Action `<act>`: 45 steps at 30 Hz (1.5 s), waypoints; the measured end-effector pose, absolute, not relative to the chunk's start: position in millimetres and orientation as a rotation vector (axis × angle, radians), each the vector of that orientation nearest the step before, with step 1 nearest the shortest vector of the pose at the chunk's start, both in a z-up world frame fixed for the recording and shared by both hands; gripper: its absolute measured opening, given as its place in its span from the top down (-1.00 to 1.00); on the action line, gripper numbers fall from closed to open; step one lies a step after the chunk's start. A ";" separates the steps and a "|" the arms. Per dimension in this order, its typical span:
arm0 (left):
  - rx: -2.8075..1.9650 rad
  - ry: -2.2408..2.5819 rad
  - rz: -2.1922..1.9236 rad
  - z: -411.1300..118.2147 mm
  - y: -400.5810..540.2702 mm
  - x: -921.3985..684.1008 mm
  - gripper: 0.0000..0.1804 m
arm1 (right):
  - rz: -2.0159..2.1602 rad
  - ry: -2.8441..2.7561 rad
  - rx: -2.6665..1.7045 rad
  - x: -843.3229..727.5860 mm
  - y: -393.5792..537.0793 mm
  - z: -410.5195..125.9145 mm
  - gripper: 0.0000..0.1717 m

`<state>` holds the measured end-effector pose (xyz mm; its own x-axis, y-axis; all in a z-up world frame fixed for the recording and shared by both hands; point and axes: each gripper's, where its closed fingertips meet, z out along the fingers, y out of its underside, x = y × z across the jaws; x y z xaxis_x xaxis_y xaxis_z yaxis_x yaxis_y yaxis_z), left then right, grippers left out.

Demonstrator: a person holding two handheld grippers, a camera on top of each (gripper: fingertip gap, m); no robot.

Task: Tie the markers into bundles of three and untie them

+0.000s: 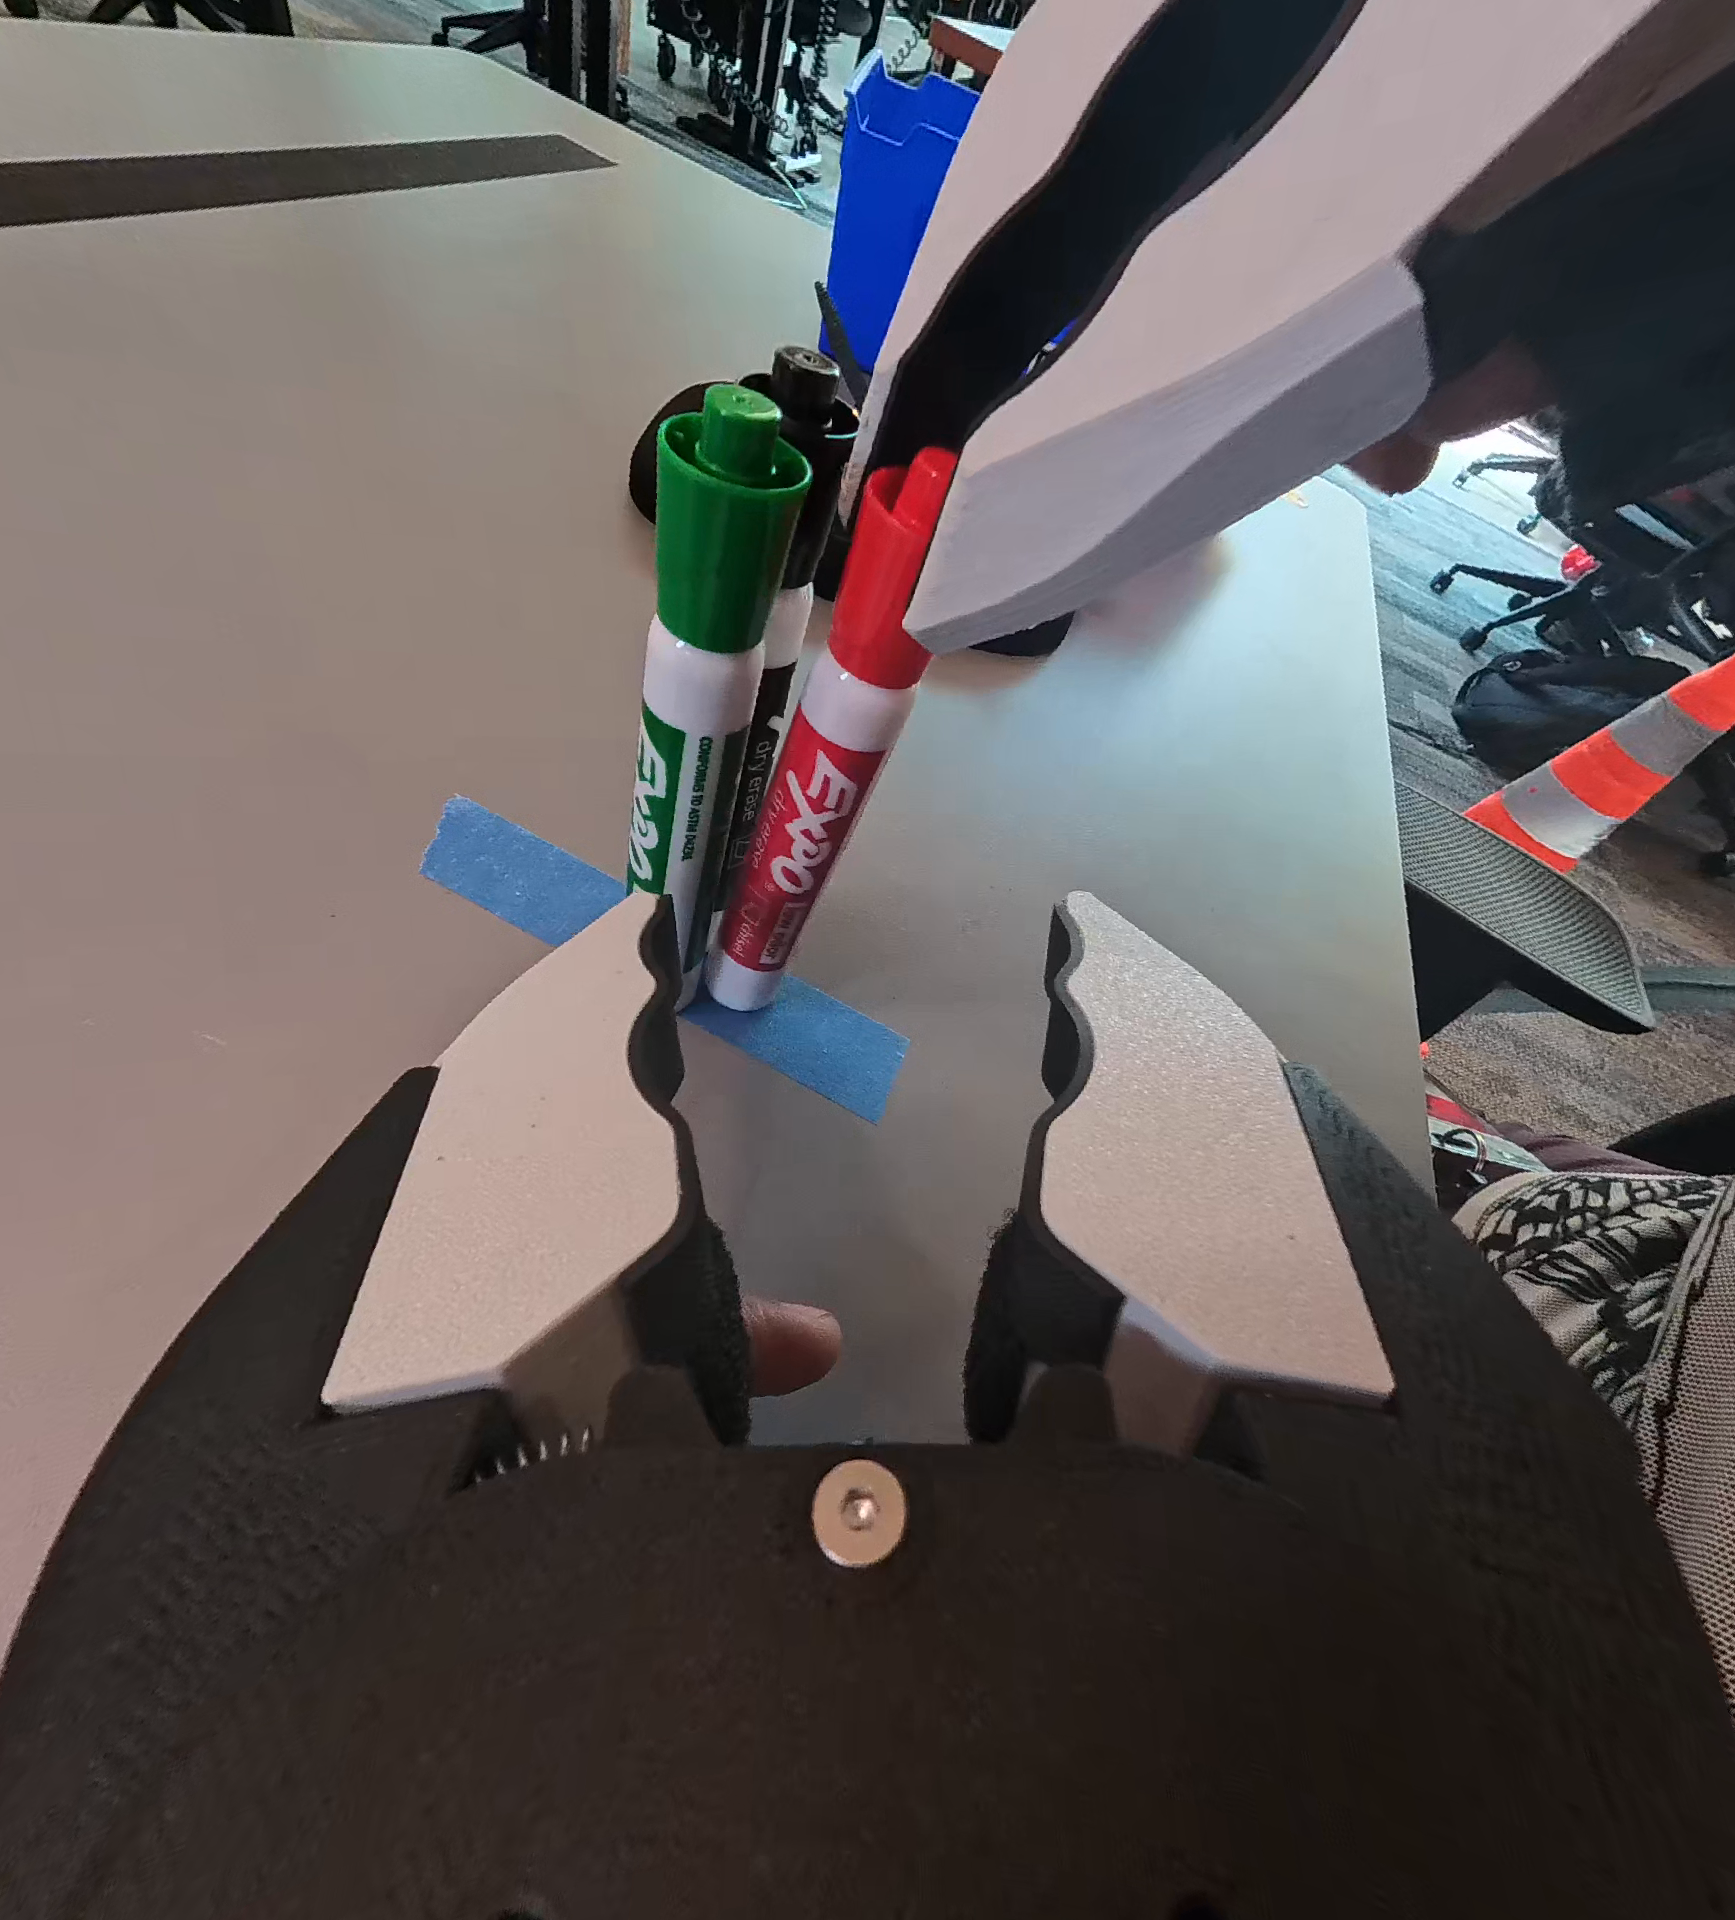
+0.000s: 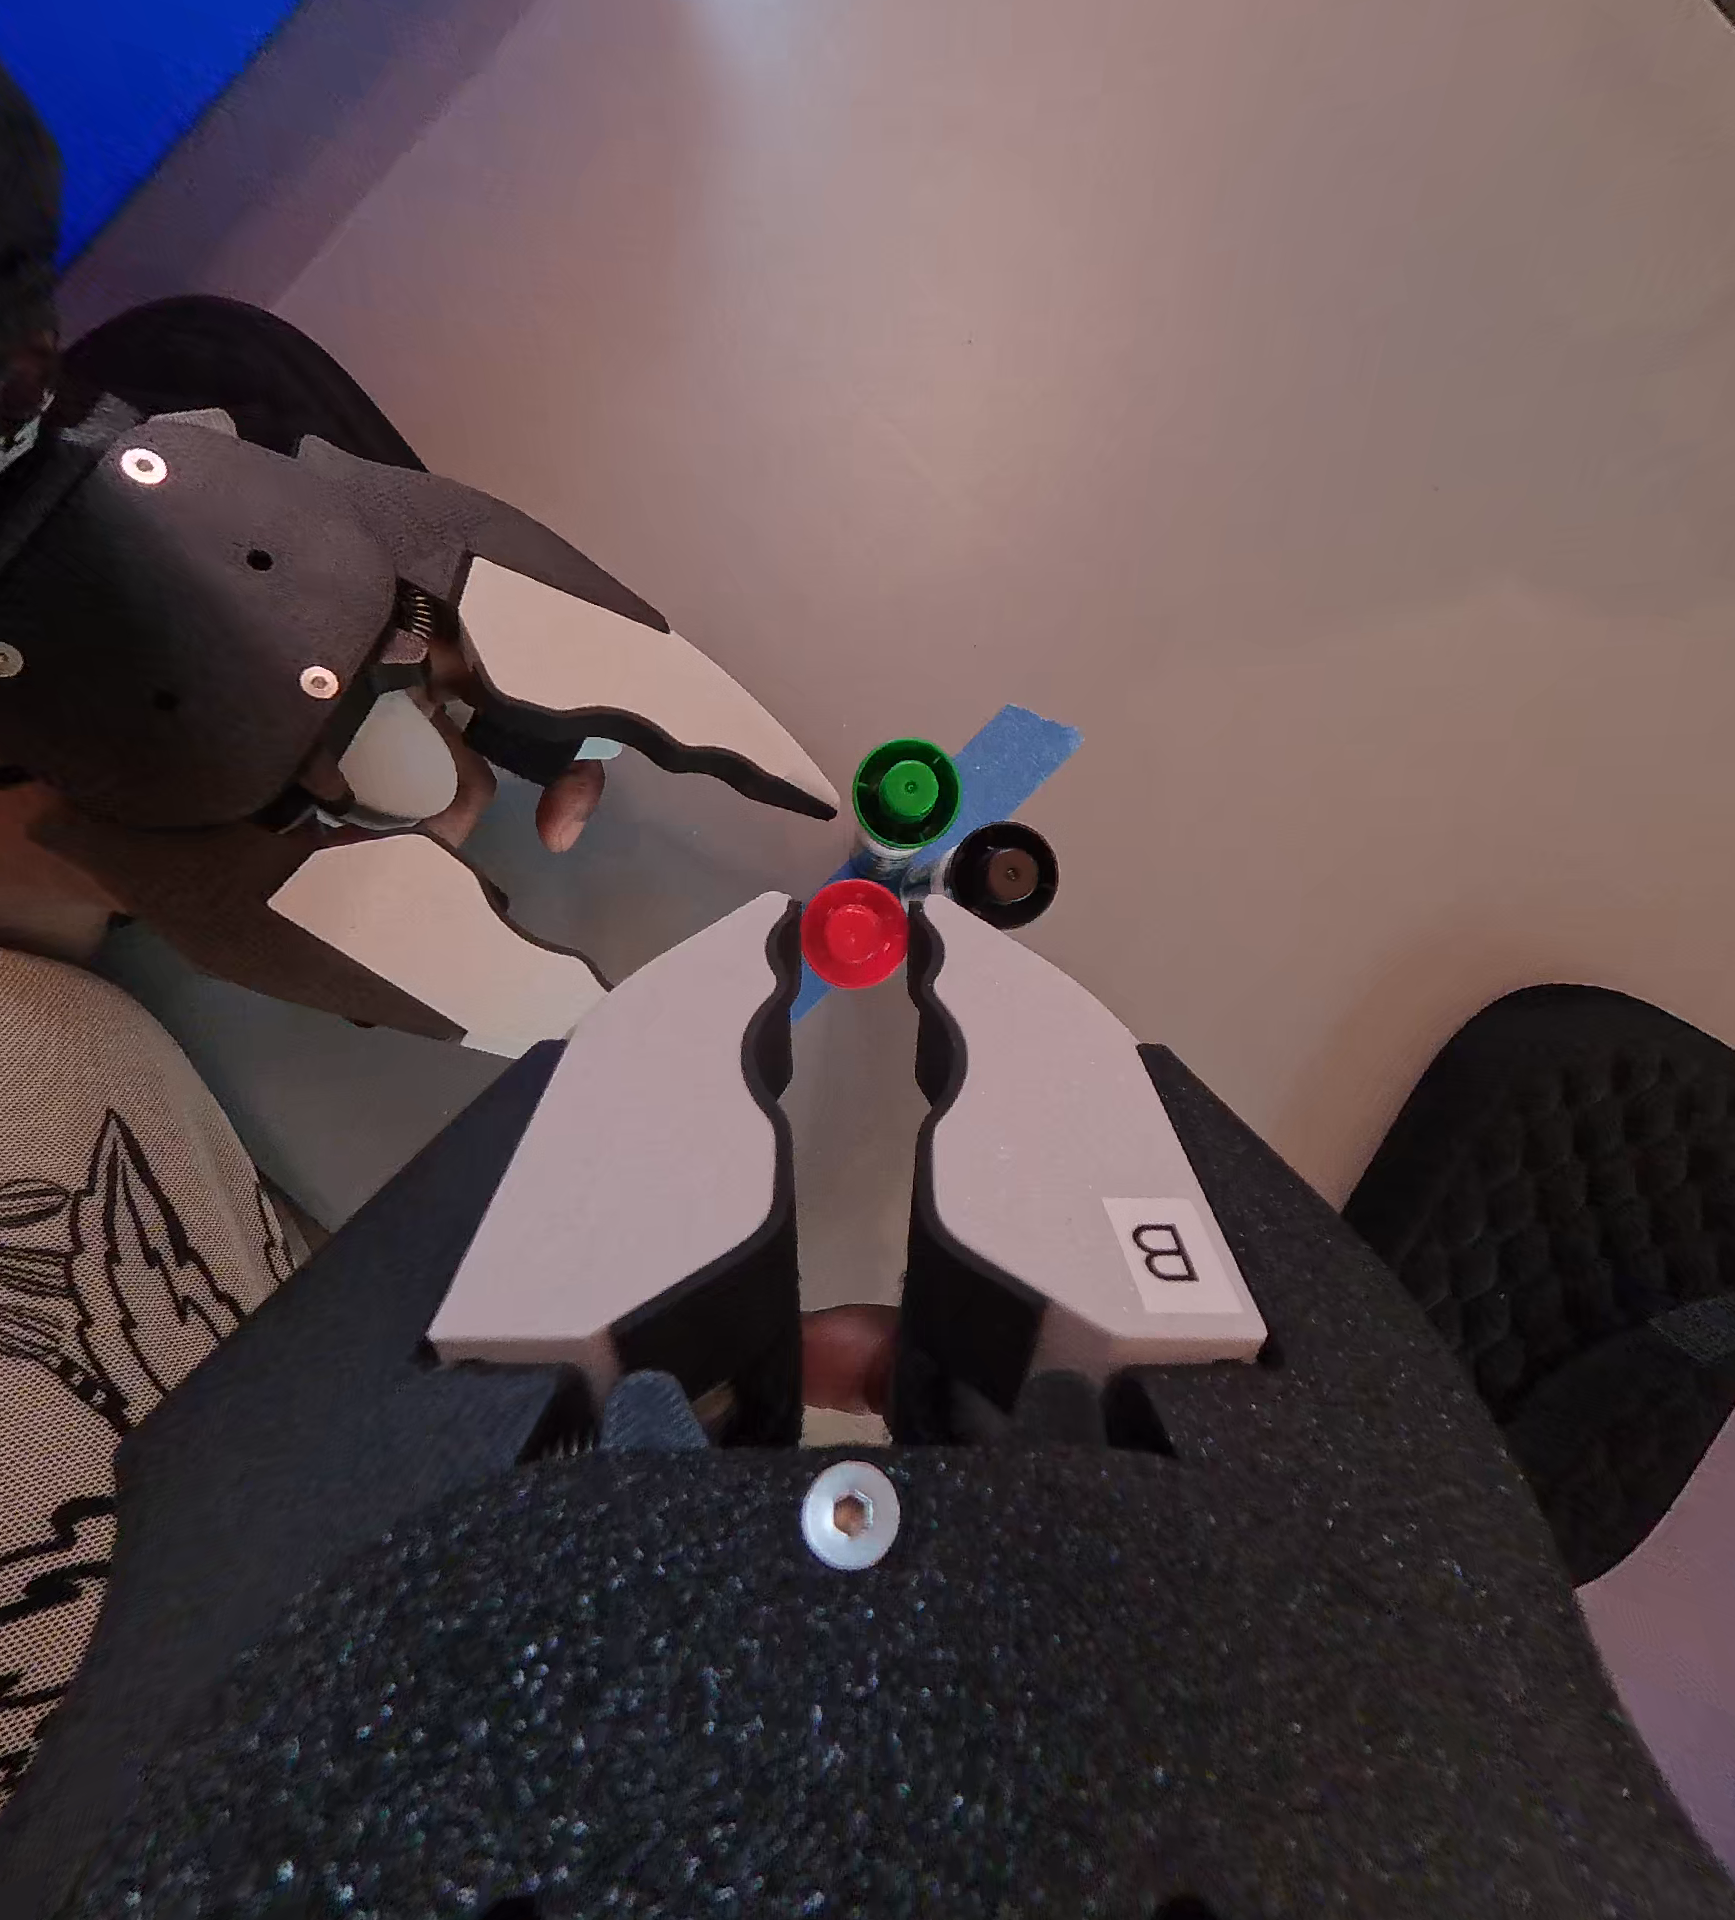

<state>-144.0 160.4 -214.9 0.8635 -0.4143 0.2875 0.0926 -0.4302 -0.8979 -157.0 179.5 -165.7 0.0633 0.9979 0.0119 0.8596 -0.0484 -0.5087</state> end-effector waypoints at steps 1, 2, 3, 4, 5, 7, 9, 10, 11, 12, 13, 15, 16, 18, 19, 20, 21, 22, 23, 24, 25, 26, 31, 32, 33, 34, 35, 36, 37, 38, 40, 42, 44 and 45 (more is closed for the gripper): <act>-1.940 0.237 -0.580 -215.0 160.5 -143.9 0.25 | 0.496 -1.850 -1.967 -157.3 179.4 -165.4 0.78; -1.940 0.237 -0.581 -215.0 160.4 -144.0 0.25 | 0.498 -1.848 -1.969 -157.4 179.2 -165.2 0.78; -1.940 0.238 -0.581 -215.0 160.3 -143.9 0.25 | 0.501 -1.846 -1.970 -157.7 179.0 -165.1 0.78; -1.941 0.239 -0.581 -215.1 160.2 -143.8 0.25 | 0.502 -1.843 -1.970 -157.9 178.8 -165.1 0.78; -1.941 0.241 -0.583 -215.2 160.1 -143.4 0.25 | 0.502 -1.841 -1.972 -157.8 178.8 -165.3 0.78; -1.944 0.243 -0.586 -215.6 159.8 -142.9 0.25 | 0.500 -1.839 -1.975 -157.7 178.8 -165.9 0.78; -1.944 0.243 -0.588 -215.5 159.8 -143.0 0.25 | 0.500 -1.837 -1.974 -157.8 178.6 -165.7 0.78; -1.943 0.242 -0.589 -215.5 159.7 -143.1 0.25 | 0.498 -1.836 -1.973 -157.7 178.6 -165.7 0.78; -1.943 0.241 -0.589 -215.5 159.7 -143.2 0.25 | 0.495 -1.836 -1.972 -157.6 178.6 -165.8 0.78; -1.943 0.239 -0.590 -215.4 159.8 -143.3 0.25 | 0.495 -1.835 -1.972 -157.5 178.8 -165.9 0.78; -1.944 0.238 -0.590 -215.5 159.8 -143.4 0.25 | 0.495 -1.833 -1.973 -157.4 178.9 -165.8 0.78; -1.945 0.239 -0.591 -215.6 159.8 -143.3 0.25 | 0.489 -1.829 -1.971 -156.9 180.0 -165.8 0.78; -1.946 0.240 -0.591 -215.9 159.7 -143.2 0.25 | 0.490 -1.826 -1.971 -157.0 180.2 -165.7 0.78; -1.948 0.242 -0.592 -216.2 159.7 -142.9 0.25 | 0.499 -1.824 -1.974 -157.1 179.3 -165.6 0.78; -1.950 0.243 -0.593 -216.5 159.5 -142.6 0.25 | 0.500 -1.823 -1.971 -157.3 179.1 -165.6 0.78; -1.953 0.245 -0.595 -216.7 159.4 -142.2 0.25 | 0.501 -1.821 -1.970 -157.6 179.2 -165.4 0.78; -1.954 0.246 -0.597 -217.0 159.2 -141.9 0.25 | 0.504 -1.818 -1.970 -157.8 179.1 -165.1 0.78; -1.955 0.247 -0.598 -217.1 159.0 -141.6 0.25 | 0.507 -1.815 -1.969 -158.2 179.1 -164.6 0.78; -1.955 0.248 -0.598 -217.2 159.0 -141.6 0.25 | 0.507 -1.813 -1.967 -158.3 179.2 -164.0 0.77; -1.954 0.247 -0.598 -217.1 158.9 -141.6 0.25 | 0.505 -1.812 -1.966 -158.2 179.2 -163.7 0.77; -1.954 0.247 -0.599 -216.9 158.9 -141.6 0.25 | 0.505 -1.813 -1.965 -158.1 179.0 -163.5 0.77; -1.953 0.247 -0.601 -217.0 158.8 -141.5 0.25 | 0.504 -1.814 -1.965 -157.9 178.9 -163.5 0.76; -1.952 0.248 -0.601 -216.9 158.5 -141.3 0.25 | 0.505 -1.817 -1.964 -157.4 177.8 -163.2 0.73; -1.953 0.250 -0.602 -216.9 158.3 -141.1 0.25 | 0.506 -1.818 -1.964 -157.2 177.5 -163.0 0.73; -1.953 0.251 -0.601 -217.0 158.2 -140.9 0.25 | 0.505 -1.820 -1.965 -156.9 177.4 -162.9 0.73; -1.953 0.250 -0.601 -217.0 158.3 -141.0 0.25 | 0.504 -1.819 -1.966 -156.7 177.5 -162.7 0.72; -1.953 0.250 -0.602 -216.9 158.2 -141.0 0.25 | 0.504 -1.818 -1.967 -156.3 177.6 -162.4 0.72; -1.953 0.249 -0.601 -216.9 158.3 -141.1 0.25 | 0.506 -1.817 -1.967 -156.0 177.4 -161.9 0.72; -1.953 0.249 -0.602 -216.9 158.3 -141.2 0.25 | 0.507 -1.815 -1.966 -155.8 177.3 -161.2 0.72; -1.952 0.248 -0.602 -216.9 158.3 -141.3 0.25 | 0.509 -1.810 -1.964 -155.7 177.4 -160.2 0.72; -1.953 0.247 -0.603 -217.1 158.3 -141.3 0.25 | 0.515 -1.805 -1.962 -155.3 177.3 -158.1 0.72; -1.953 0.252 -0.606 -217.1 158.0 -140.7 0.25 | 0.511 -1.796 -1.958 -154.4 178.7 -155.8 0.72; -1.950 0.259 -0.611 -216.8 157.5 -139.9 0.25 | 0.503 -1.787 -1.952 -152.5 180.7 -152.7 0.71; -1.947 0.257 -0.611 -216.4 157.5 -140.1 0.25 | 0.503 -1.783 -1.947 -150.8 181.8 -150.4 0.70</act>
<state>-140.1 157.5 -216.4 0.8478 -0.4360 0.3019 0.0889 -0.4443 -0.8915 -150.8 181.8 -150.4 0.0979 0.9946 0.0338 0.8304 -0.0629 -0.5537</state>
